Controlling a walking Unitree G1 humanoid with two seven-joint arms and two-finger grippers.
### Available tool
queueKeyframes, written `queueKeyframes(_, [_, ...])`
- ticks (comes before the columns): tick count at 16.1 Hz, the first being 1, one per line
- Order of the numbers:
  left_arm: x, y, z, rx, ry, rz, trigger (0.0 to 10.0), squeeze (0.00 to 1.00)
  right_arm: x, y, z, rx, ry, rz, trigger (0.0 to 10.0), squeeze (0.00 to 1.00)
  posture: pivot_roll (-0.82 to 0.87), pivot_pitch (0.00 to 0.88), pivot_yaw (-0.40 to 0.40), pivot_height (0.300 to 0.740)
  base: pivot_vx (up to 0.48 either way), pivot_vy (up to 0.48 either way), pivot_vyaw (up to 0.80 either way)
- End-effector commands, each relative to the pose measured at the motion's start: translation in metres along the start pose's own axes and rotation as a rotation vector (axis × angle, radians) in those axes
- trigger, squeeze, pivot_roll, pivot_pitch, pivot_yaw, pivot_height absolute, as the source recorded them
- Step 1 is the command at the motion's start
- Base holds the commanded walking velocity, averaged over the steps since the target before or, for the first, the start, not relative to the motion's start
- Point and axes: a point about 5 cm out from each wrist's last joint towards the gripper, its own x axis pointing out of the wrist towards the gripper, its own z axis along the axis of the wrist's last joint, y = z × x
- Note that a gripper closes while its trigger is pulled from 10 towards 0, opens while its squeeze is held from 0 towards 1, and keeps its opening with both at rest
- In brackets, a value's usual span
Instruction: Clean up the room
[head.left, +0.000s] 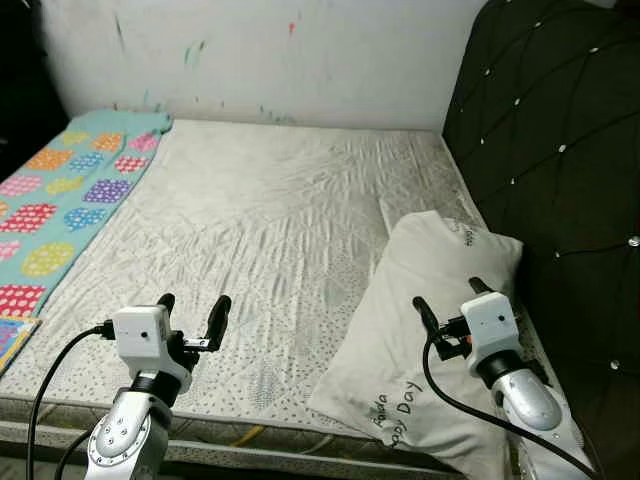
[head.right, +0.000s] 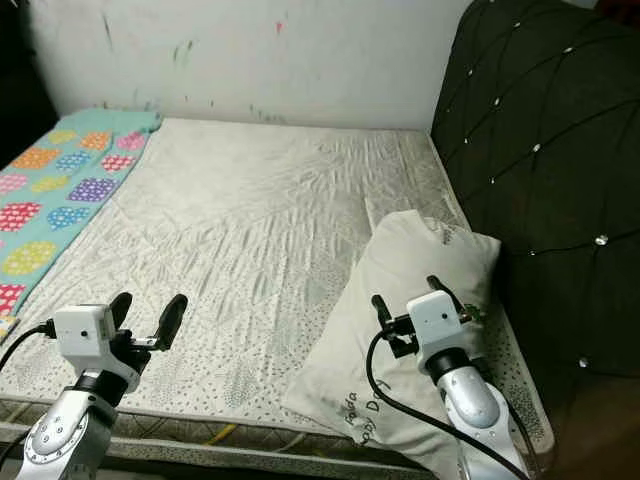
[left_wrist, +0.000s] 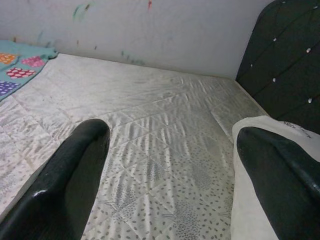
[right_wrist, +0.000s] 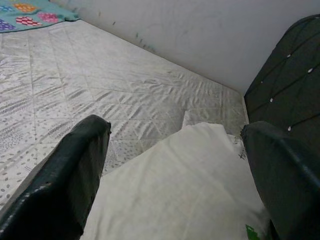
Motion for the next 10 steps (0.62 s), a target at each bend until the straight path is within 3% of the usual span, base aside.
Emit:
queueKeyframes(1, [0.0005, 0.0001, -0.0017, 0.006, 0.012, -0.002, 10.0, 0.0, 0.0024, -0.0018, 0.0049, -0.006, -0.015, -0.004, 10.0, 0.0, -0.07, 0.0, -0.007, 0.74, 0.0, -0.296, 0.0])
queueKeyframes(10, [0.0001, -0.0015, -0.002, 0.005, 0.012, -0.003, 10.0, 0.0, 0.0031, -0.0012, 0.0057, -0.004, -0.017, 0.003, 10.0, 0.0, -0.07, 0.0, -0.01, 0.74, 0.0, -0.436, 0.0])
